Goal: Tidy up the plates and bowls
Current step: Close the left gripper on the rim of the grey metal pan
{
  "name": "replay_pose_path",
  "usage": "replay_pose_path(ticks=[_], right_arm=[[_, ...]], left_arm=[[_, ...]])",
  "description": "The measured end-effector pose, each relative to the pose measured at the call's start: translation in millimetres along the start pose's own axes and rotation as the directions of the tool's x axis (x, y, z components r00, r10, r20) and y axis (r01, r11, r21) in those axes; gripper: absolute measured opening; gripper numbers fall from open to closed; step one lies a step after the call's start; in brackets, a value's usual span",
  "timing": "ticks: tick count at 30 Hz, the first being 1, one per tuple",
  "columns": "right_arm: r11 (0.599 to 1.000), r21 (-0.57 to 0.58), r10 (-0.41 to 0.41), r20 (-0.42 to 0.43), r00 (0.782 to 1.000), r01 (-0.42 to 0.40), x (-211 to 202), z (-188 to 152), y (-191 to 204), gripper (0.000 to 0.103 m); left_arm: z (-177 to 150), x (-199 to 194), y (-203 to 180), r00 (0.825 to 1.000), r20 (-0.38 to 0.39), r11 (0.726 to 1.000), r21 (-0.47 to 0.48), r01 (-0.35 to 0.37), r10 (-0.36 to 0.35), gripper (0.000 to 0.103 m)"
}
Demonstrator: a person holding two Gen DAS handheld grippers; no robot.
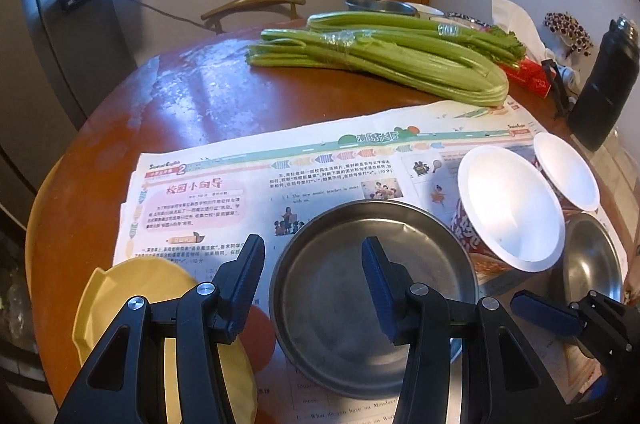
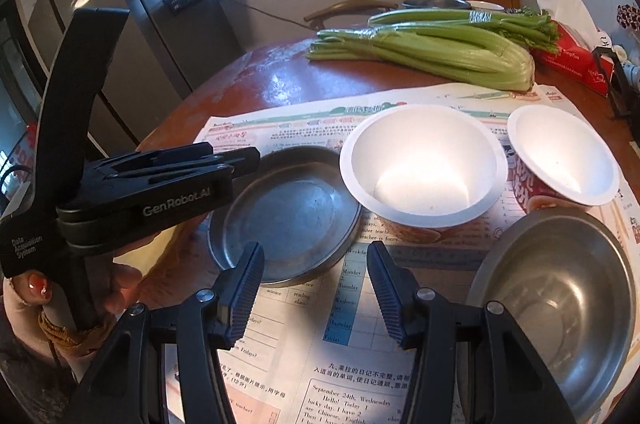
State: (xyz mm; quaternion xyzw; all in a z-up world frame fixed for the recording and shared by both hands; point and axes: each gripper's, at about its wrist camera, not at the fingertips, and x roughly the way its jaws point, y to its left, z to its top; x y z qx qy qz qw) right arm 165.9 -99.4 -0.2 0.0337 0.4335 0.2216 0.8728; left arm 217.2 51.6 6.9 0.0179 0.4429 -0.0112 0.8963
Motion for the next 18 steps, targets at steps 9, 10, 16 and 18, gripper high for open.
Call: replay_pose_path(ticks=[9, 10, 16, 18], right_arm=[[1.000, -0.005, -0.022, -0.030, 0.999, 0.022, 19.0, -0.6, 4.7, 0.053], [1.000, -0.006, -0.022, -0.033, 0.999, 0.022, 20.5, -0.5, 5.6, 0.053], [0.999, -0.006, -0.036, -0.058, 0.998, 0.036, 31.1, 2.3, 9.8, 0.053], [0.999, 0.001, -0.038, -0.066, 0.997, 0.039, 34.8, 3.2, 9.4, 0.053]], left_arm=[[2.4, 20.5, -7.7, 0.999, -0.040, 0.999, 0.045, 0.002, 0.000, 0.052], [2.6, 22.4, -7.9, 0.999, -0.041, 0.999, 0.050, 0.006, -0.004, 0.052], [4.7, 35.5, -3.3, 0.998, -0.068, 0.999, 0.037, 0.019, -0.016, 0.052], [4.8, 37.6, -3.0, 0.997, -0.075, 0.999, 0.035, 0.036, -0.034, 0.052]])
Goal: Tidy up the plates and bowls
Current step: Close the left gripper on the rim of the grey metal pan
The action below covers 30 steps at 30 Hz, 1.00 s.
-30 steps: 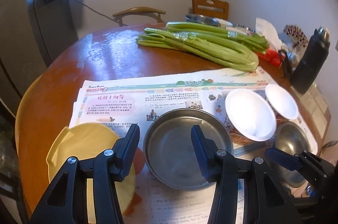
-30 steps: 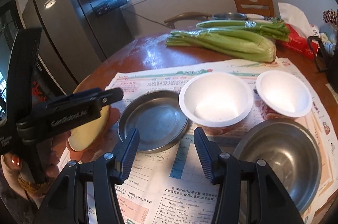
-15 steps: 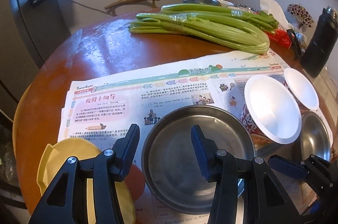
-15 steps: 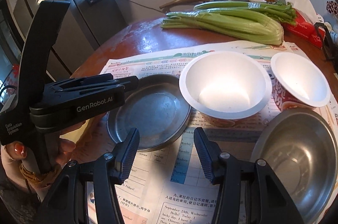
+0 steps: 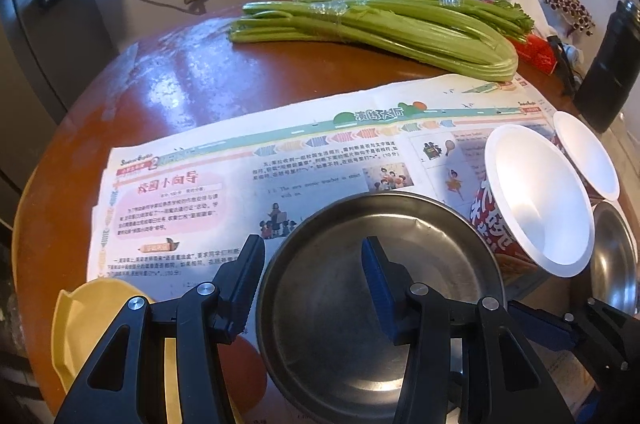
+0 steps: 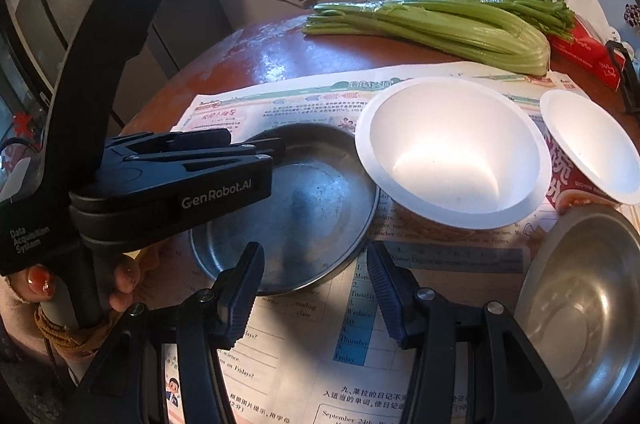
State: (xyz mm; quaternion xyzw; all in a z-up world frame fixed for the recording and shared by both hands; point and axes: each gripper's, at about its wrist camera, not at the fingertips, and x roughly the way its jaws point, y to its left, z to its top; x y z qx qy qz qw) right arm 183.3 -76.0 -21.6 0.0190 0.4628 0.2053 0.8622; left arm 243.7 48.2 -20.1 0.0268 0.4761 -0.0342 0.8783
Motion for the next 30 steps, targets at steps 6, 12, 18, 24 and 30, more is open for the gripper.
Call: replay_pose_path(ticks=[6, 12, 18, 24, 30], right_arm=[[1.000, -0.001, -0.014, -0.022, 1.000, 0.014, 9.9, 0.6, -0.5, 0.053], [1.000, -0.018, -0.023, -0.020, 1.000, 0.023, 12.6, 1.1, 0.9, 0.053], [0.999, -0.022, -0.024, -0.024, 0.999, 0.023, 10.8, -2.4, 1.7, 0.053], [1.000, -0.012, -0.029, -0.027, 0.999, 0.029, 4.5, -6.9, 0.5, 0.054], [0.999, -0.026, -0.040, -0.026, 0.999, 0.040, -1.5, -15.6, -0.8, 0.055]], left_arm=[[1.2, 6.2, 1.2, 1.000, -0.013, 1.000, -0.004, 0.002, -0.002, 0.052], [0.2, 6.6, -3.3, 1.000, -0.009, 0.999, 0.023, -0.022, 0.022, 0.049], [-3.0, 3.9, -7.7, 0.999, -0.010, 0.999, 0.035, -0.038, 0.039, 0.046], [-9.8, -0.7, -15.1, 0.999, -0.013, 0.997, 0.060, -0.044, 0.045, 0.045], [-19.6, -9.3, -23.9, 1.000, -0.014, 0.997, 0.078, -0.026, 0.028, 0.045]])
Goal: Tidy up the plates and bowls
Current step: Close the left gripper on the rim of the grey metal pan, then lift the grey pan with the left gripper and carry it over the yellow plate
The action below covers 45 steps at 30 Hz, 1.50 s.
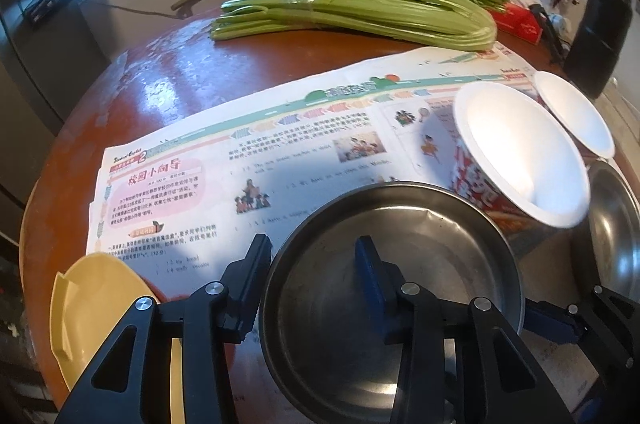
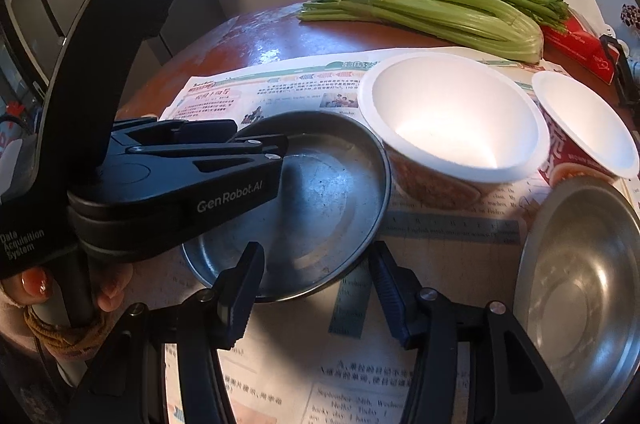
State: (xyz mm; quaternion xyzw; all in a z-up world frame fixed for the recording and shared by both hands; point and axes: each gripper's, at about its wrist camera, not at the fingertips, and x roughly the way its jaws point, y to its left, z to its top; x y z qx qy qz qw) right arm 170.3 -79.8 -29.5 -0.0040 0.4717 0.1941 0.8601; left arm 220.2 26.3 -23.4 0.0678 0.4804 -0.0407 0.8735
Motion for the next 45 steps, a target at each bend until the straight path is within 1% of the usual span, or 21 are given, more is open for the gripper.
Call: replay_pose_path(ticks=[5, 8, 11, 14, 19, 23, 28, 30, 34, 38, 40, 45], right_arm=[[1.000, -0.013, -0.013, 0.005, 1.000, 0.013, -7.8, -9.9, -2.2, 0.055], [1.000, -0.021, -0.019, 0.008, 1.000, 0.020, -11.4, -17.3, -4.6, 0.055], [0.999, -0.030, -0.022, 0.011, 1.000, 0.022, -14.2, -22.5, -4.2, 0.055], [0.999, -0.042, -0.033, 0.015, 0.999, 0.034, -17.6, -28.2, -3.2, 0.055], [0.999, -0.043, -0.029, 0.017, 0.999, 0.030, -26.3, -38.2, -3.3, 0.055], [0.997, -0.064, -0.043, 0.017, 0.999, 0.044, -30.4, -47.4, -2.0, 0.055], [0.995, -0.079, -0.056, 0.021, 0.998, 0.057, -31.4, -51.5, 0.5, 0.055], [0.994, -0.082, -0.065, 0.022, 0.998, 0.067, -30.5, -51.5, 1.8, 0.055], [0.993, -0.094, -0.075, 0.029, 0.997, 0.078, -29.9, -51.6, 3.0, 0.055], [0.991, -0.109, -0.075, 0.038, 0.996, 0.079, -30.8, -52.1, 6.2, 0.055], [0.989, -0.121, -0.074, 0.048, 0.996, 0.079, -32.5, -53.0, 9.1, 0.057], [0.987, -0.142, -0.071, 0.065, 0.995, 0.080, -37.7, -53.7, 13.9, 0.058]], left_arm=[[-10.9, -7.9, -7.0, 1.000, 0.005, 1.000, 0.011, 0.015, -0.015, 0.045], [-18.2, -12.7, -8.1, 0.999, 0.011, 0.999, 0.004, 0.034, -0.034, 0.045], [-25.0, -16.5, -10.2, 0.999, 0.019, 0.999, -0.002, 0.037, -0.037, 0.045], [-33.4, -21.2, -13.1, 0.999, 0.032, 0.999, -0.015, 0.038, -0.038, 0.045], [-50.4, -31.3, -13.9, 0.997, 0.060, 0.996, -0.066, 0.056, -0.052, 0.045], [-62.5, -37.9, -17.1, 0.996, 0.079, 0.995, -0.079, 0.055, -0.049, 0.045], [-74.0, -32.6, -17.6, 0.998, 0.052, 0.993, -0.113, 0.044, -0.038, 0.045], [-76.1, -33.9, -18.8, 0.997, 0.066, 0.993, -0.113, 0.034, -0.027, 0.045], [-78.1, -35.1, -13.8, 0.996, 0.076, 0.987, -0.152, 0.060, -0.049, 0.045], [-81.4, -36.9, -10.0, 0.996, 0.082, 0.982, -0.179, 0.060, -0.046, 0.045], [-83.7, -39.0, -7.9, 0.995, 0.087, 0.979, -0.193, 0.068, -0.052, 0.045], [-86.4, -48.9, -5.1, 0.993, 0.105, 0.975, -0.204, 0.082, -0.061, 0.045]])
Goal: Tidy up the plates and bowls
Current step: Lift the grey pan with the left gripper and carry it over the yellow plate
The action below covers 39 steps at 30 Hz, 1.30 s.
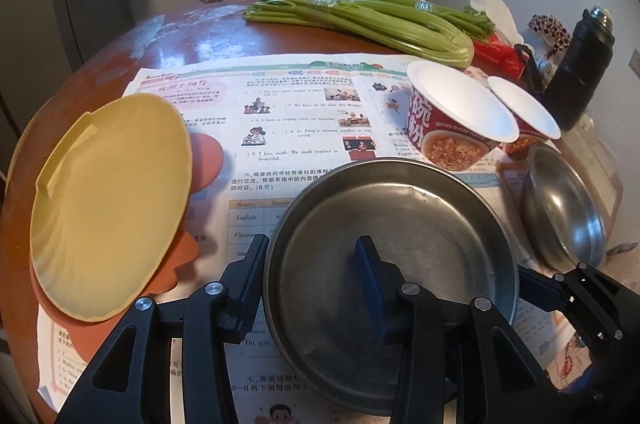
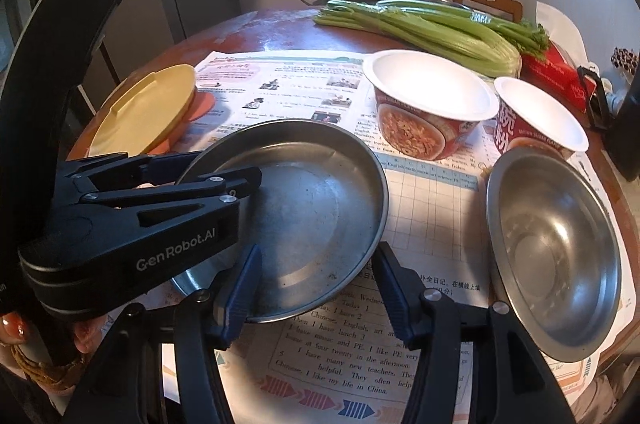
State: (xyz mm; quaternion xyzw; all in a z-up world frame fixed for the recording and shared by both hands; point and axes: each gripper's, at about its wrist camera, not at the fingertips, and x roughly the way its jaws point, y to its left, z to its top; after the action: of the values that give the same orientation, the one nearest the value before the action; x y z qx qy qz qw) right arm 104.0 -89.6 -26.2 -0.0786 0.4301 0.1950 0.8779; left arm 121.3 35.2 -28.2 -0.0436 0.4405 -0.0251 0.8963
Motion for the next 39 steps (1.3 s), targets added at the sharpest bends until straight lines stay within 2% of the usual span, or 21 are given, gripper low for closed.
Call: replay_pose_path(ticks=[17, 26, 39], right_arm=[[0.999, 0.010, 0.046, 0.028, 0.999, -0.046, -23.6, -2.8, -4.2, 0.058], [0.998, 0.019, 0.058, 0.076, 0.995, -0.060, -43.0, -2.0, -7.1, 0.058], [0.993, -0.011, 0.121, 0.139, 0.983, -0.121, -59.9, 13.3, -2.5, 0.058]], left_arm=[[2.3, -40.9, -12.1, 0.997, 0.074, 1.000, 0.016, -0.007, 0.006, 0.045], [9.0, -58.6, -19.6, 0.994, 0.107, 1.000, 0.015, -0.006, 0.004, 0.045], [18.3, -82.5, -6.2, 0.987, 0.155, 0.999, -0.029, -0.034, 0.038, 0.045]])
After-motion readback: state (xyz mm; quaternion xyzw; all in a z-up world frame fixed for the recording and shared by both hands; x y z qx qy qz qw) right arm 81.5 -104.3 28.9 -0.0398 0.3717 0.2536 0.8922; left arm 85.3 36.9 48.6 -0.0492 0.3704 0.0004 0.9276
